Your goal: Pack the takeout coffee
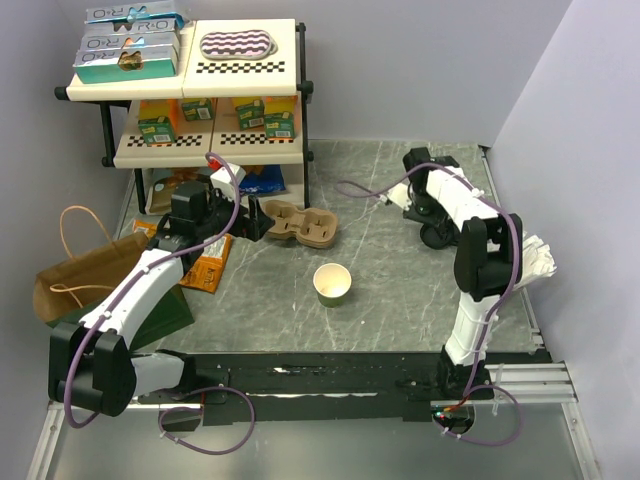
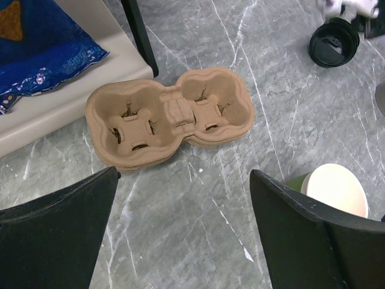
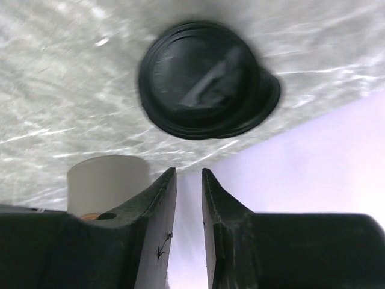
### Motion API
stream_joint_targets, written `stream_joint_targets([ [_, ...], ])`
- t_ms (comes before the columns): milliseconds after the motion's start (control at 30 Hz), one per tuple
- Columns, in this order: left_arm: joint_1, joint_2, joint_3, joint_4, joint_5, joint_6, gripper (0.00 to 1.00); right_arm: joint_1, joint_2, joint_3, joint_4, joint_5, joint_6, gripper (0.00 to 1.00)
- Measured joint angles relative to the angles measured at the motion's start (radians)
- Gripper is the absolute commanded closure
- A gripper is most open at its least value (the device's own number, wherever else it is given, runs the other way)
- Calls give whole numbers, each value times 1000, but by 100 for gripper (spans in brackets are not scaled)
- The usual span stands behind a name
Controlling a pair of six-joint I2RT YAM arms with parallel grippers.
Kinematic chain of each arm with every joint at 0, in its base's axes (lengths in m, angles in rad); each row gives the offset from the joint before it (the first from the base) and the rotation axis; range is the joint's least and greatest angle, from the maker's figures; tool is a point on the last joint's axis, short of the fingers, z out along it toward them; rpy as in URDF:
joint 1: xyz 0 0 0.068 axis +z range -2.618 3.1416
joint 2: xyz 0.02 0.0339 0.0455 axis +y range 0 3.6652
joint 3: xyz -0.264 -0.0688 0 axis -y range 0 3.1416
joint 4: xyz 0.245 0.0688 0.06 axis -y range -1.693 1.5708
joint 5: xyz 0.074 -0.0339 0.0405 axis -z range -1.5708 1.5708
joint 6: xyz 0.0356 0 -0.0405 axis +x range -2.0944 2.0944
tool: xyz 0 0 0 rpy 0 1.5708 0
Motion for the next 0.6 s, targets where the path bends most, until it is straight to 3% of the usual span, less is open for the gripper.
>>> stream_joint_targets([
  [600, 0, 0, 0, 0, 0, 0, 3, -89, 256, 306, -124, -11, 97, 66],
])
